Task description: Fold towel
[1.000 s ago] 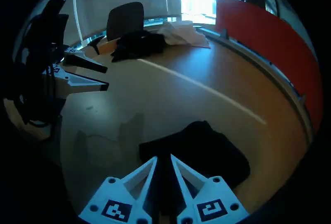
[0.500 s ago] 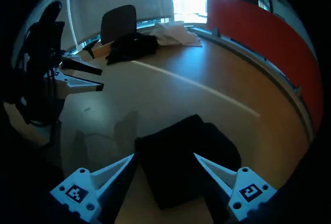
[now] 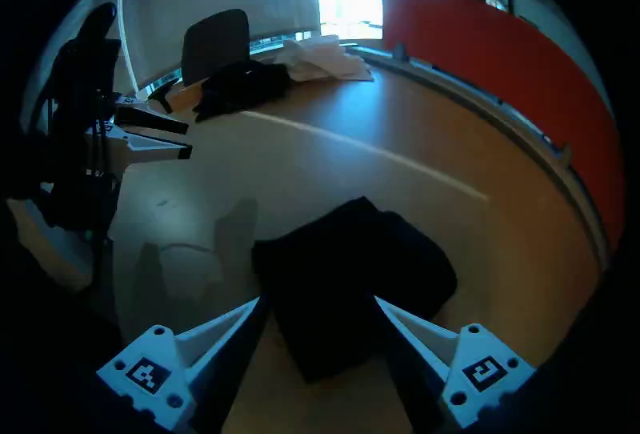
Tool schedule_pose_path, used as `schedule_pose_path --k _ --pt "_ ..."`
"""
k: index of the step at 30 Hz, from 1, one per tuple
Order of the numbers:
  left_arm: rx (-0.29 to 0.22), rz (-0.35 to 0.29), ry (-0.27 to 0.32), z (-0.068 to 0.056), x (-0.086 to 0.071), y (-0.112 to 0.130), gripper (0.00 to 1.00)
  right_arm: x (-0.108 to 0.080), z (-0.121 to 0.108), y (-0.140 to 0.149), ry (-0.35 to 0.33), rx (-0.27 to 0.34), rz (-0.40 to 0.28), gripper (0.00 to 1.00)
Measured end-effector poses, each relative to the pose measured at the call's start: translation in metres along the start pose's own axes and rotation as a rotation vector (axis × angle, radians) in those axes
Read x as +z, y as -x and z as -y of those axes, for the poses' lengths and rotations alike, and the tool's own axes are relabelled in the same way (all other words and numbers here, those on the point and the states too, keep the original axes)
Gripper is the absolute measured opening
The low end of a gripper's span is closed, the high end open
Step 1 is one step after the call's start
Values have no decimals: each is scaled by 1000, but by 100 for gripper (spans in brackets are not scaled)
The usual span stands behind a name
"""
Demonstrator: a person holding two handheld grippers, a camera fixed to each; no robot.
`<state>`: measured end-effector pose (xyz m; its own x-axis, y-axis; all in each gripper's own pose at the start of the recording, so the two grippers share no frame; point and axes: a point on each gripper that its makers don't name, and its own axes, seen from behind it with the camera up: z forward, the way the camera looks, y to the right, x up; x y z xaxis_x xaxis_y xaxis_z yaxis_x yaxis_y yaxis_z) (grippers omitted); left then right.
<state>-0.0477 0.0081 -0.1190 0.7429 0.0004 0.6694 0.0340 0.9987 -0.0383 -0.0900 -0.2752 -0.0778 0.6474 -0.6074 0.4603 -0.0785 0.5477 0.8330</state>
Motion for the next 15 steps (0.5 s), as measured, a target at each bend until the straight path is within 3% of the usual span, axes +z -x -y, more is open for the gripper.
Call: schedule_pose_path --k 15 --pt "4 -1 2 -3 0 1 92 -15 -3 43 39 49 43 91"
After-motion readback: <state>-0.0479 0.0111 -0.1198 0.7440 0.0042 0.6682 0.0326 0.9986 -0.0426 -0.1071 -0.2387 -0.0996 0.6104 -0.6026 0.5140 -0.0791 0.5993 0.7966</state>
